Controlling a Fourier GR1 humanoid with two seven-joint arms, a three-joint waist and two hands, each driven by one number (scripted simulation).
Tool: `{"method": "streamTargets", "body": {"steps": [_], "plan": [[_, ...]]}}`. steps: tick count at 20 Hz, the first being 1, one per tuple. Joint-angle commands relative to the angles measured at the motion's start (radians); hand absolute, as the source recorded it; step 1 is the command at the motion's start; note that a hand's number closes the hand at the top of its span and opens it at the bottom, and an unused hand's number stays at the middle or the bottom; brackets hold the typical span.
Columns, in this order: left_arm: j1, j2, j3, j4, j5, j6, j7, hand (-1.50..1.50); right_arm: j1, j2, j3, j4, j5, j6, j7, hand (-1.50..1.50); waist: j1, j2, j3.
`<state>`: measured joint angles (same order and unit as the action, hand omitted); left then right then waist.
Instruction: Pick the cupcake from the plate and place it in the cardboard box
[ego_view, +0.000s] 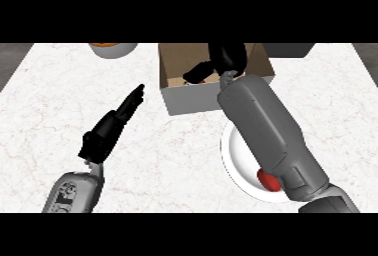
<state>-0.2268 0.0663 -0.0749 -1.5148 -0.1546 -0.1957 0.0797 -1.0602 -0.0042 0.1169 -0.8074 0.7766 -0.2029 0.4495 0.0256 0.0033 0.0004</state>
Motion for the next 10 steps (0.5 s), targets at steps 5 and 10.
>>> {"method": "streamTargets", "body": {"steps": [5,10], "plan": [[-0.006,-0.027,-0.025,-0.047,-0.012,0.016,0.052,0.0,0.092,0.004,-0.086,-0.051,-0.222,-0.267,-0.218,-1.5,0.001,0.001,0.001],[0.014,-0.004,0.008,0.007,-0.01,0.015,-0.013,0.0,0.132,-0.013,-0.263,-0.175,-0.407,-0.226,-0.352,-1.5,-0.033,-0.002,0.001]]}}
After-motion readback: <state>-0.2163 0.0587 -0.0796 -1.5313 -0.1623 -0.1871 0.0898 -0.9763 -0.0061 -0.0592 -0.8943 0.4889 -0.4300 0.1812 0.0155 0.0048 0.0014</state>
